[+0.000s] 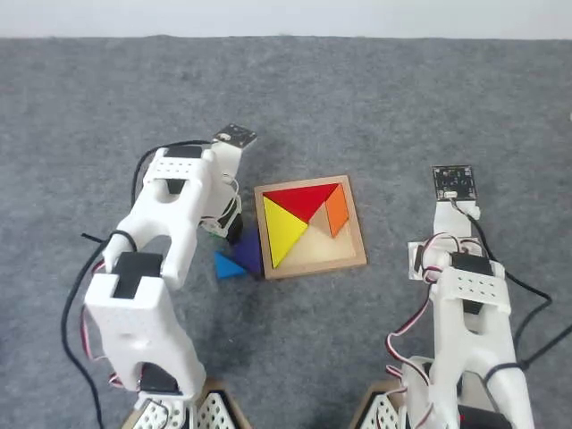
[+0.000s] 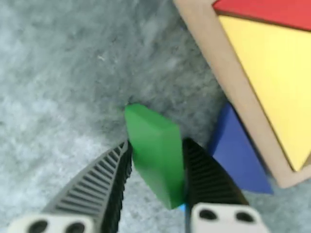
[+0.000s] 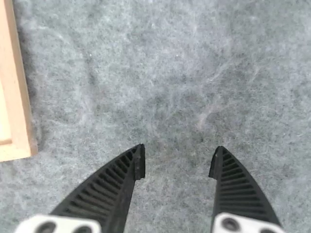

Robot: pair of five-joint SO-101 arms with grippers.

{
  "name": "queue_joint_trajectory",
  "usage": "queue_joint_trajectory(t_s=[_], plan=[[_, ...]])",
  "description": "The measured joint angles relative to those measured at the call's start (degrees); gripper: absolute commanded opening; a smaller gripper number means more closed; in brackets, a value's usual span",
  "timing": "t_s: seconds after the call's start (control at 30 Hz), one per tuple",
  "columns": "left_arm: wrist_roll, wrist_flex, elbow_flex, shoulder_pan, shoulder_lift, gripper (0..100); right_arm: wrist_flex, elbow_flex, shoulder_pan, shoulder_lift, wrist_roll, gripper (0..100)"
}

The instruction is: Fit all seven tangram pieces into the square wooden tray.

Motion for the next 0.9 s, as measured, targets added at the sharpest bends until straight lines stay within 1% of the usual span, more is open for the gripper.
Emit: queue_joint_trajectory(t_s=[0.07,0.27,0.37,0.53,0.63,0.7,0.8,0.9], plan=[[0.35,0.00,-1.05,-0.09,0.09,12,0.00,0.00,0.00,0.00,0.00,23.5],[1.05,0.53,-6.07,-0.62,0.35,2,0.00,0.00,0.00,0.00,0.00,23.5],[1.05,2.99,-10.20,-0.53,0.35,1,0.00,0.00,0.00,0.00,0.00,23.5],[1.05,10.29,-17.58,1.05,0.35,1,0.00,0.00,0.00,0.00,0.00,23.5],[1.05,15.12,-21.80,4.13,0.35,1,0.00,0.00,0.00,0.00,0.00,23.5],[1.58,19.08,-25.05,7.56,0.35,1,0.00,0.00,0.00,0.00,0.00,23.5],[4.84,22.59,-29.19,14.51,0.70,1,0.00,0.00,0.00,0.00,0.00,23.5],[7.91,23.30,-30.33,22.59,1.49,1,0.00,0.00,0.62,0.00,0.00,23.5]])
